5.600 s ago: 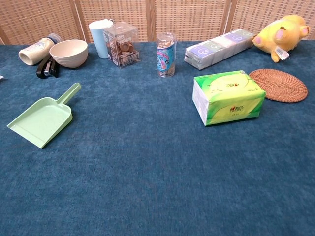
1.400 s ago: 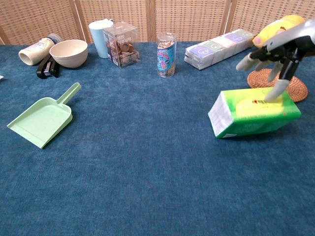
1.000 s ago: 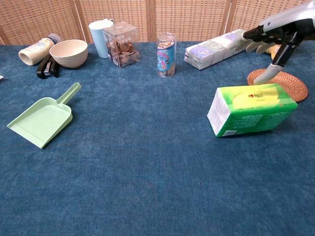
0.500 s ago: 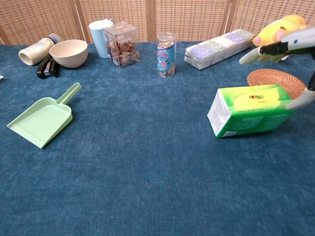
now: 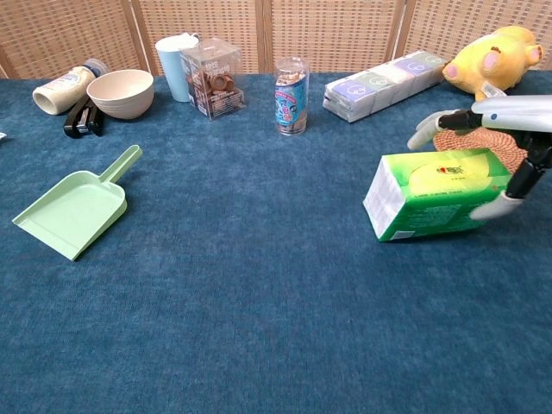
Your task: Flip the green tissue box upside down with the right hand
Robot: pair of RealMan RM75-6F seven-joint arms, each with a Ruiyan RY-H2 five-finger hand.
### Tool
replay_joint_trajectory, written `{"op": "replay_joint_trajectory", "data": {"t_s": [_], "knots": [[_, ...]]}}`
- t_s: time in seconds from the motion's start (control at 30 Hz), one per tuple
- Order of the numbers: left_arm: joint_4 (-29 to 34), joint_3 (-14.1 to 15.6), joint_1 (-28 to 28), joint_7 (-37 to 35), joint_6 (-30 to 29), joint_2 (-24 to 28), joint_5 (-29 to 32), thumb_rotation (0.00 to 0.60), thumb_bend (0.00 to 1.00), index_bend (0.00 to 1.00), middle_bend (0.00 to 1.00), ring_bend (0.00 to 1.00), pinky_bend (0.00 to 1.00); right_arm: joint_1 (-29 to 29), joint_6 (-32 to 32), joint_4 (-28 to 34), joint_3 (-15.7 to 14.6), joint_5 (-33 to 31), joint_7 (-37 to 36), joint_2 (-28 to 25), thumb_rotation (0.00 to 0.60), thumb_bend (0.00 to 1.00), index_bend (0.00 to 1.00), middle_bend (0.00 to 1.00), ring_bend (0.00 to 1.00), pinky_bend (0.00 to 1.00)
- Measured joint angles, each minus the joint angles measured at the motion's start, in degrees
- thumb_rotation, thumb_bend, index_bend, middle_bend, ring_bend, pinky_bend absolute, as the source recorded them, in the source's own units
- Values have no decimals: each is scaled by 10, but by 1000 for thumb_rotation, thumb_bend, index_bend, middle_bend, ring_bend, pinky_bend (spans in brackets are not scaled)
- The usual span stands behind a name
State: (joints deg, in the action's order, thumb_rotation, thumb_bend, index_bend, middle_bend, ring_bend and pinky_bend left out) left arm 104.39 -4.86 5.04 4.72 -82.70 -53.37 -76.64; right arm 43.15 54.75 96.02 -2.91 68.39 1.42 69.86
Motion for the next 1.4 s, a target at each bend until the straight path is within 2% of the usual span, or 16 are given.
{"op": "replay_joint_trajectory", "data": {"t_s": [0.07,0.13,0.33,0.5,0.63,0.87,0.93,1.0,1.03,1.07,1.17,1.4], "knots": [[0,0,0,0,0,0,0,600,0,0,0,0,0,-11,17,-21,6,17,-15,16,600,315,459,313,143,298],[1,0,0,1,0,0,0,600,0,0,0,0,0,-18,25,-33,10,30,-30,26,600,359,507,365,191,344],[1,0,0,1,-1,0,-1,600,0,0,0,0,0,-33,26,-42,17,67,-81,30,600,428,571,446,284,456],[2,0,-1,-1,-1,1,-1,600,0,0,0,0,0,-33,5,-5,18,76,-112,-3,600,435,629,494,360,516],[3,1,0,-2,1,2,-1,600,0,0,0,0,0,-16,-58,45,21,67,-142,-55,600,443,667,524,437,519],[3,2,0,-3,3,3,0,600,0,0,0,0,0,62,-262,95,34,16,-193,-140,600,452,662,518,428,517],[3,1,0,-3,3,3,1,600,0,0,0,0,0,87,-308,92,37,-5,-199,-147,600,426,575,440,343,471],[4,1,0,-4,3,3,1,600,0,0,0,0,0,113,-338,79,36,-32,-196,-144,600,334,346,212,144,327],[3,1,0,-4,2,3,2,600,0,0,0,0,0,118,-342,73,35,-40,-192,-141,600,267,201,84,48,231],[3,0,0,-5,2,3,2,600,0,0,0,0,0,122,-341,64,33,-49,-184,-134,600,205,81,6,0,153],[2,-1,-1,-7,1,3,3,600,0,0,0,0,0,125,-310,49,26,-73,-154,-116,600,148,4,0,0,114],[1,0,0,-3,1,1,2,600,0,0,0,0,0,113,-185,44,23,-112,-77,-87,600,85,0,0,0,114]]}}
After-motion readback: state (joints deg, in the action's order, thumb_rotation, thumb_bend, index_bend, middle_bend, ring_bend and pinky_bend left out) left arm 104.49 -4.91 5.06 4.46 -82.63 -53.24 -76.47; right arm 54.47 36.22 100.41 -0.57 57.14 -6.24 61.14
